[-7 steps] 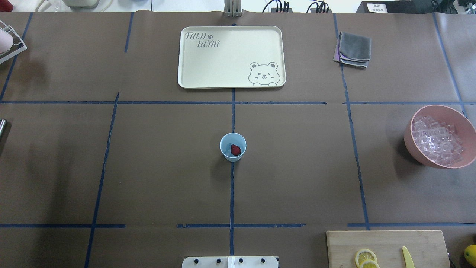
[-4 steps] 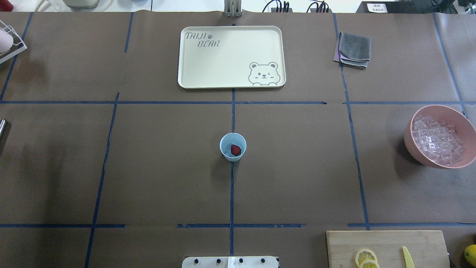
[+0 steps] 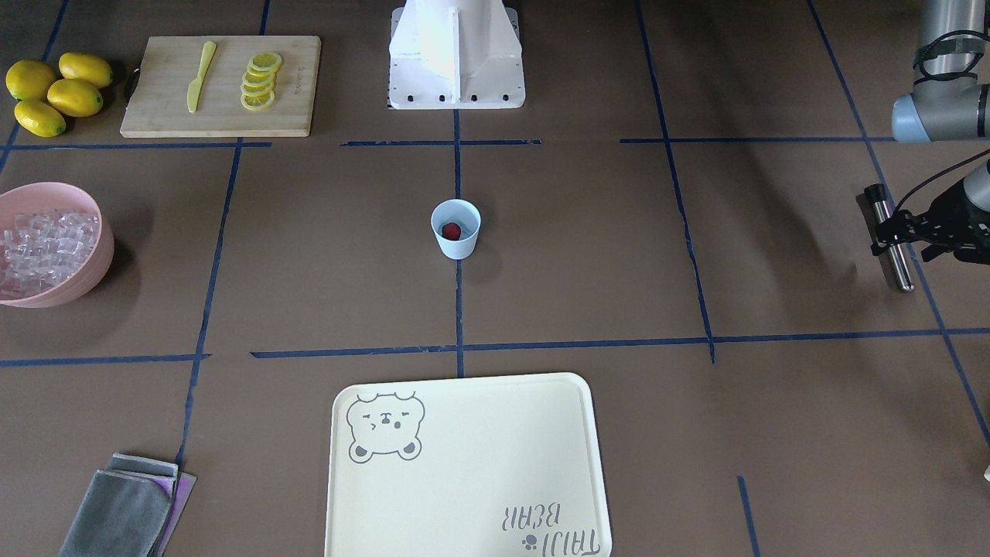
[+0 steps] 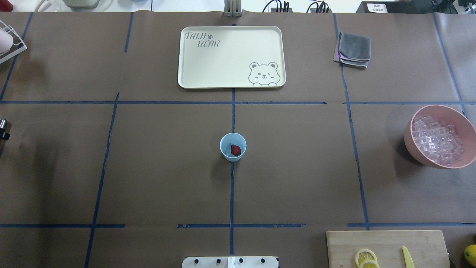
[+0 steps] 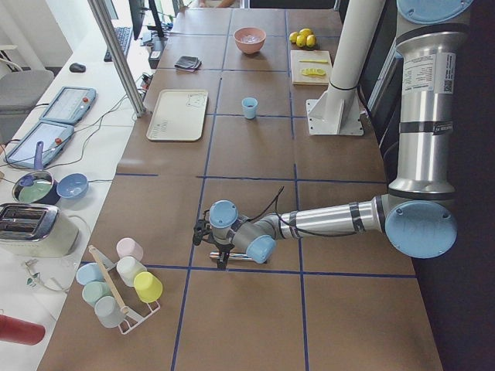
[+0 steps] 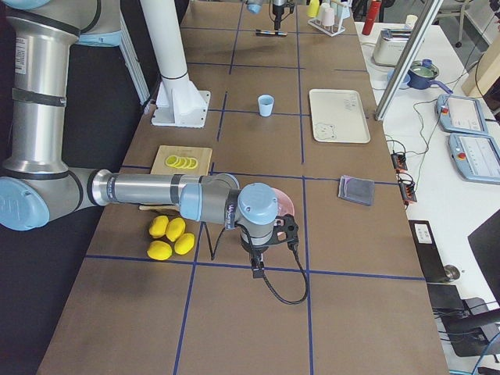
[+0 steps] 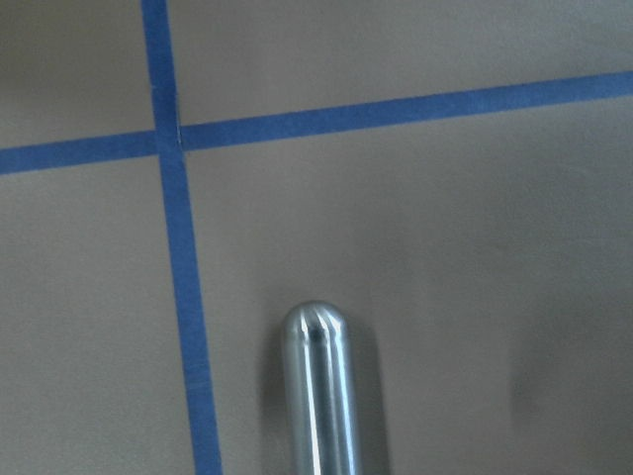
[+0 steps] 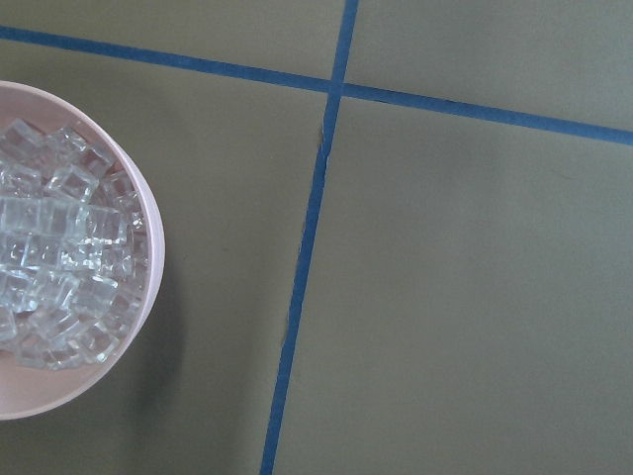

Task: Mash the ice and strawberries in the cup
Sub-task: 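Grasp the silver metal muddler with the left gripper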

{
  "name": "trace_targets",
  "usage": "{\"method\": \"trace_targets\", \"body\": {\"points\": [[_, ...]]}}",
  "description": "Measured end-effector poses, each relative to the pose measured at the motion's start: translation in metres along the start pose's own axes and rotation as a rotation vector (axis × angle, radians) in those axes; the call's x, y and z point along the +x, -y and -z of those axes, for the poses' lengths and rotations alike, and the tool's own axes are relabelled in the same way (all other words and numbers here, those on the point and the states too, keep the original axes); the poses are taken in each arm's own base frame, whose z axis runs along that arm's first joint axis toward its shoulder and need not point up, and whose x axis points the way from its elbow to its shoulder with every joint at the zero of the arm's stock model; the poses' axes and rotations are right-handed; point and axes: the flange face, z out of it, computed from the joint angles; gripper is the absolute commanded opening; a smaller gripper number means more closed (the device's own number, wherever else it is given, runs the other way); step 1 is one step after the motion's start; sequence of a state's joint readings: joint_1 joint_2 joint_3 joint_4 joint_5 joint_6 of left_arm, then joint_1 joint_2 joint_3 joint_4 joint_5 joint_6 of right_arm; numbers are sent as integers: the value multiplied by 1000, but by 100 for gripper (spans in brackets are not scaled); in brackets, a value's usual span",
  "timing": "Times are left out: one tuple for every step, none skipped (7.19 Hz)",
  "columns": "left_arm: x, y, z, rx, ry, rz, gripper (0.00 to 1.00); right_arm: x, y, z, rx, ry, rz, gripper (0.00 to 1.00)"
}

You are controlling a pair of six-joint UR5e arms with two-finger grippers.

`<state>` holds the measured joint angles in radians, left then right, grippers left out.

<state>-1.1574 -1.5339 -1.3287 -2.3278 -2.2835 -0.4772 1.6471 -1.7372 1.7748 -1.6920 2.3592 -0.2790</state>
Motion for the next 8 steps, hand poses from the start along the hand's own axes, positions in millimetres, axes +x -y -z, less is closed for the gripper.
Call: {"method": "trace_targets", "body": {"points": [[2,-1,-3,-4,0,-4,68,0,-1,0,-1,0,-1,99],[3,-1,-5,-8,0,-7,62,1,-1,-1,-2,1,-2,99],[4,-1,-7,-12,0,-9,45,1,-2,-1,-2,1,-2,99],[4,-1,-9,-16,1,-10,8,1,-2,-1,-2,1,-3,99],[5,-1,-9,-17,1,-12,0,1,-2,-1,-2,1,-3,99],[6,0,-9,-15,-1,-17,0,1,-2,-1,-2,1,-3,99],[9,3,-7,-11,-3,-22,0,1,-2,-1,-2,1,-4,99],[19,8,-1,5,-11,-38,0,1,-2,-1,-2,1,-4,99]]}}
